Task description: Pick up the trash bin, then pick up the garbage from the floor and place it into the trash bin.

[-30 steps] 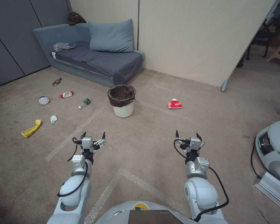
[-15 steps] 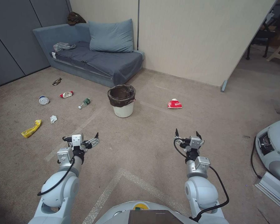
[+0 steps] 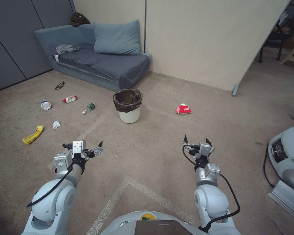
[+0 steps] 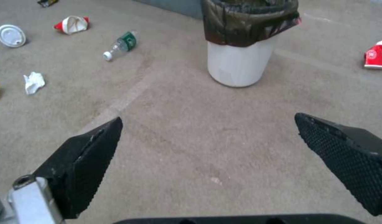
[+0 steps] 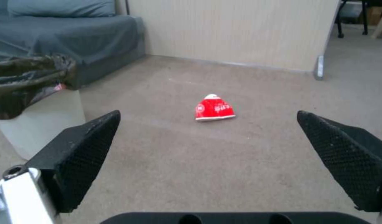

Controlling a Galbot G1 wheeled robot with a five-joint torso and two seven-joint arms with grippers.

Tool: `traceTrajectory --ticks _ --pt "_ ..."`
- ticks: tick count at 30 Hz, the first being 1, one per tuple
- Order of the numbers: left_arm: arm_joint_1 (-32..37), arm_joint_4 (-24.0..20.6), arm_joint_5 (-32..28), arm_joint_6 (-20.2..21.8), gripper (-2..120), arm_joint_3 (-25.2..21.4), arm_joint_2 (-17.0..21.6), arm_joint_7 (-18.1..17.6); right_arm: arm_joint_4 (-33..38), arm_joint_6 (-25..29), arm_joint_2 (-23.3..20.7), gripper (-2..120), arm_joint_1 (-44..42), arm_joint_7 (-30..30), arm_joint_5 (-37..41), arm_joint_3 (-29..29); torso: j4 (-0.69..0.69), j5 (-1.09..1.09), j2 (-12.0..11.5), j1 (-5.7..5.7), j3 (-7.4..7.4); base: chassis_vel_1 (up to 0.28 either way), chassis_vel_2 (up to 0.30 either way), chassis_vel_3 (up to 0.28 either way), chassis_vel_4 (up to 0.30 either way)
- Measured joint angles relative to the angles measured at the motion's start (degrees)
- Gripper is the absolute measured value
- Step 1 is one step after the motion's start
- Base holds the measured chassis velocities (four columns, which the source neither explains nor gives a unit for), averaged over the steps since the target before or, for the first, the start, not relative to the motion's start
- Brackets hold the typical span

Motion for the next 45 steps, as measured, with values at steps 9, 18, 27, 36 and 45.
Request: traceTrajectory --ticks 9,18,27,36,45 --pt "-1.0 0.4 0.2 -0.2 100 0.5 -0.1 0.1 -0.2 -0.5 0.0 100 0.5 0.1 0.3 -0.1 0.00 0.01 0.0 0.00 0.00 -0.023 0.020 0.013 -0.024" --pt "-1.4 0.7 0.4 -0.2 100 0.6 -0.2 0.3 -0.4 -0.5 0.0 100 0.7 0.1 0.4 -0.3 0.01 0.01 0.0 0.00 0.00 -0.115 0.117 0.117 -0.117" --pt "-1.1 0.9 0.6 -0.4 100 0.4 -0.2 0.6 -0.5 -0.5 0.0 100 0.8 0.0 0.4 -0.3 0.01 0.01 0.0 0.00 0.00 -0.083 0.086 0.089 -0.090" --pt "-0.9 0.8 0.8 -0.6 100 0.2 -0.4 0.9 -0.6 -0.5 0.0 100 0.8 0.1 0.4 -0.1 0.00 0.01 0.0 0.00 0.00 -0.096 0.110 0.100 -0.114" --pt "-1.0 0.9 1.1 -0.9 100 0.1 -0.6 1.4 -0.9 -0.5 0.0 100 1.1 0.1 0.4 0.0 0.00 -0.02 0.0 0.00 0.01 -0.176 0.151 0.173 -0.165"
